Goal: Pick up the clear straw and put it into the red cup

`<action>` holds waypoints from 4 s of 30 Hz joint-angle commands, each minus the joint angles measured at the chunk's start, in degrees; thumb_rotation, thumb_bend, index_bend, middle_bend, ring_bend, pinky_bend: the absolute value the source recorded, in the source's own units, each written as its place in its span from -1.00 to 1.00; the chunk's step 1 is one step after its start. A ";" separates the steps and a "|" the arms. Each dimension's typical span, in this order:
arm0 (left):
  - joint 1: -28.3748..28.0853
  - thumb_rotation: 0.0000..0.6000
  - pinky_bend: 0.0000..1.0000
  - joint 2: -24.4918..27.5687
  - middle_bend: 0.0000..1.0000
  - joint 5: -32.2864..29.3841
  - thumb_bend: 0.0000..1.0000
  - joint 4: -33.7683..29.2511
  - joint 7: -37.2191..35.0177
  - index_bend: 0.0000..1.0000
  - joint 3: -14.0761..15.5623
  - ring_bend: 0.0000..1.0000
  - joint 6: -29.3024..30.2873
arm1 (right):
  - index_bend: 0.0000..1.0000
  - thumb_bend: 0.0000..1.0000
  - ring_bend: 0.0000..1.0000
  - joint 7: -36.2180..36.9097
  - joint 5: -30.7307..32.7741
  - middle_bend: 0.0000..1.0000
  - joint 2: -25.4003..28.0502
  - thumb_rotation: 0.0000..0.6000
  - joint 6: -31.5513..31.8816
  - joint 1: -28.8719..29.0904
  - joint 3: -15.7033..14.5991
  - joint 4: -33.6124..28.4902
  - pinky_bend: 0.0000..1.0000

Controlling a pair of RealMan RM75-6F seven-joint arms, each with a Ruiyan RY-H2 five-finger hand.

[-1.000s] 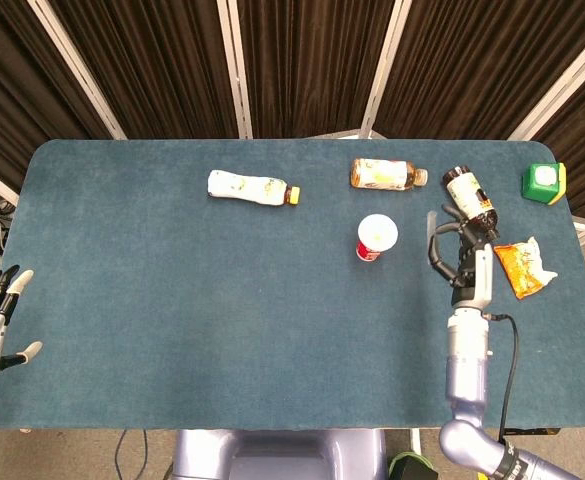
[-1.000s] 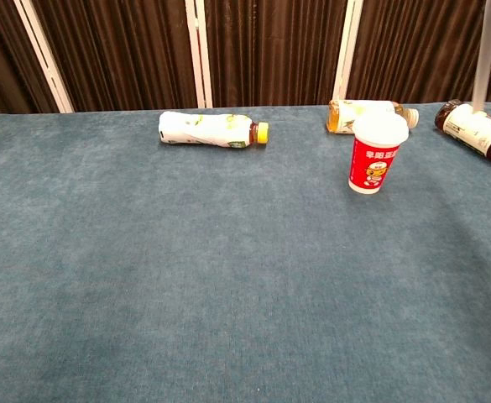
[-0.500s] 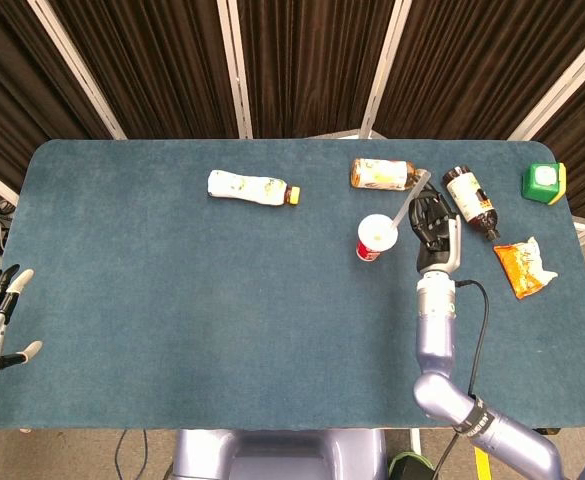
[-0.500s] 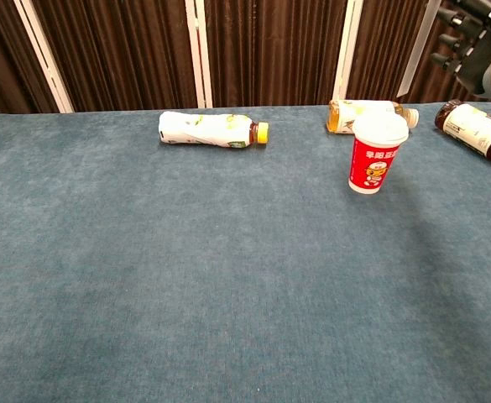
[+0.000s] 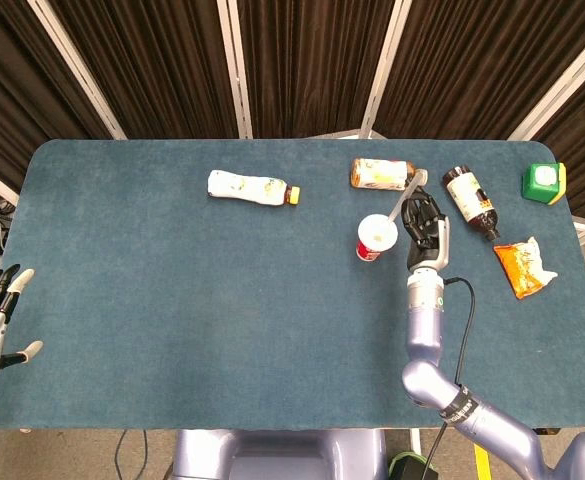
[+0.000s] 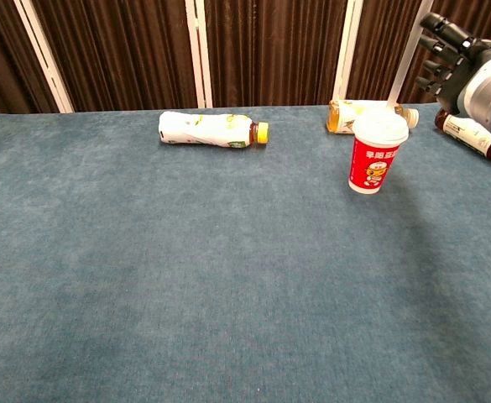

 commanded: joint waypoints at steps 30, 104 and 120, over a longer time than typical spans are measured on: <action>0.04 1.00 -1.00 -0.18 -1.00 -0.07 -0.85 0.02 0.38 -1.00 -0.02 -1.00 0.24 | 0.34 -0.12 -1.00 1.75 0.00 -0.49 0.71 1.00 -1.50 -1.12 -0.99 1.06 -1.00; -0.02 1.00 -1.00 -0.13 -1.00 -0.05 -0.85 -0.05 0.33 -1.00 0.00 -1.00 0.19 | -0.25 -0.57 -1.00 -1.77 -10.74 -0.83 11.94 1.00 -3.58 -6.60 -6.31 -5.72 -1.00; 0.06 1.00 -1.00 -0.28 -1.00 -0.09 -0.85 -0.11 0.61 -1.00 -0.01 -1.00 0.36 | -0.81 -0.75 -1.00 -43.20 -27.72 -1.00 34.36 1.00 10.74 -19.25 -24.47 -14.79 -1.00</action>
